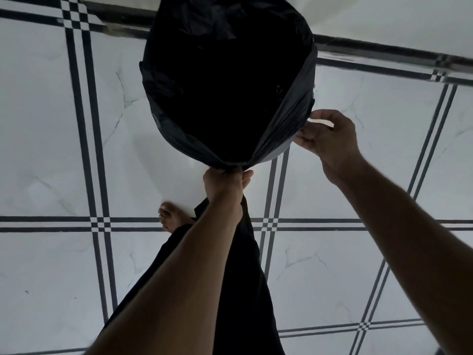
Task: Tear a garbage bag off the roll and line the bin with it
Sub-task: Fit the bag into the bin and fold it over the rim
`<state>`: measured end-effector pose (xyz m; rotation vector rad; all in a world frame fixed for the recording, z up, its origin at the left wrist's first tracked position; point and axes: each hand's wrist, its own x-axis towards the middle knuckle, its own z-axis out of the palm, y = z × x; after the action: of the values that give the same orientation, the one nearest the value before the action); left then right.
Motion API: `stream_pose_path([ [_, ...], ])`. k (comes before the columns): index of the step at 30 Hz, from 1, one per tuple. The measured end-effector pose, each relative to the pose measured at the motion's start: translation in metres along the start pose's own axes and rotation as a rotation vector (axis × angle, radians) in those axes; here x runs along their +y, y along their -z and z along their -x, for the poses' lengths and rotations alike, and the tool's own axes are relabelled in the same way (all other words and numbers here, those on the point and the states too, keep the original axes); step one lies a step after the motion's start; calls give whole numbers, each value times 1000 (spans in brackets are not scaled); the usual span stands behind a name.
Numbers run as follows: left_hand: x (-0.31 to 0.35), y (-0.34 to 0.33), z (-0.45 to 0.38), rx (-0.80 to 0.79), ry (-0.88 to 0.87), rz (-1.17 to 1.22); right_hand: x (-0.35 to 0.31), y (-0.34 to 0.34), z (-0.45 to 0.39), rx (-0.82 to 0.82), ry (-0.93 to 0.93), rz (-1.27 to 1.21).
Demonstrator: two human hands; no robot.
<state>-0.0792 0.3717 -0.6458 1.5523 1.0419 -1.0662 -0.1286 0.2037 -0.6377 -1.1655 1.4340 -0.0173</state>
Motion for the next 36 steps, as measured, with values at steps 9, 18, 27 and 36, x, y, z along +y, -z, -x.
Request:
stream_pose_path([
  [9, -6, 5, 6, 16, -38, 9, 12, -26, 19, 178, 67, 43],
  [18, -6, 0, 9, 25, 39, 167, 22, -6, 10, 178, 159, 81],
  [27, -9, -1, 8, 31, 6, 51, 30, -1, 1, 153, 63, 118],
  [36, -6, 2, -4, 15, -4, -82, 36, 1, -11, 145, 96, 194],
])
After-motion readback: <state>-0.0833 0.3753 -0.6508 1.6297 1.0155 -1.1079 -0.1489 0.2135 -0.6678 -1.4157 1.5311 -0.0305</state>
